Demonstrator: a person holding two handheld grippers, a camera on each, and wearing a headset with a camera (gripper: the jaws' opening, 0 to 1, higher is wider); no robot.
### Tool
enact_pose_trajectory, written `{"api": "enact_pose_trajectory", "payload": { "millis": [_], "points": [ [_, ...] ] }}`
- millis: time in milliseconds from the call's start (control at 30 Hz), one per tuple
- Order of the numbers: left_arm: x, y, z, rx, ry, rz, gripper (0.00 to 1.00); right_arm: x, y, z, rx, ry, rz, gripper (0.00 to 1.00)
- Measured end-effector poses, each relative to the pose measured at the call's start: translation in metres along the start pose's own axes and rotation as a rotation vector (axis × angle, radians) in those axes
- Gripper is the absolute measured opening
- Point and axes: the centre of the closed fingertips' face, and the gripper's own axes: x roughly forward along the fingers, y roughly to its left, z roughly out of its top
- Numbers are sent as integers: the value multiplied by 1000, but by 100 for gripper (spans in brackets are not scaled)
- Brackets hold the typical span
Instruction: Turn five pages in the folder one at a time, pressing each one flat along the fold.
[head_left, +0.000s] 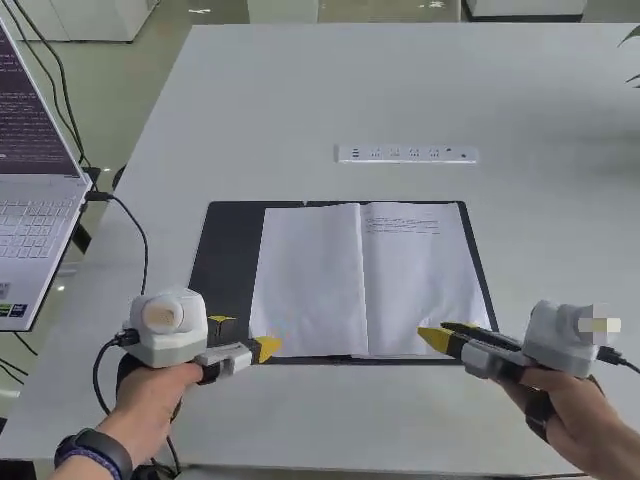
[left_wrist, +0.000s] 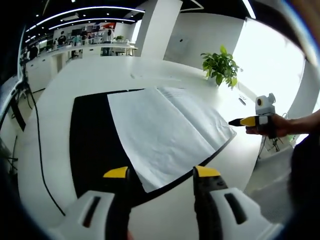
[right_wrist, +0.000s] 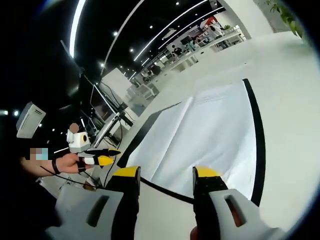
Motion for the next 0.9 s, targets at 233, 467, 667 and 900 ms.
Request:
{"api": "enact_pose_trajectory", "payload": {
  "millis": [233,467,667,900],
  "points": [
    [-16,-7,21,40,-56,-5,56,-26,-15,20,-85,-19,-72,46],
    [-31,-14,27,121,-40,13,64,-51,-19,36,-144,-48,-124,52],
    [-45,-22,36,156,-52,12,69,-67,-13,37,-250,-8,-140,58],
    [-60,-30,36,189,-56,25,77,-78,-5,30,-290,22,-145,69]
  ]
}}
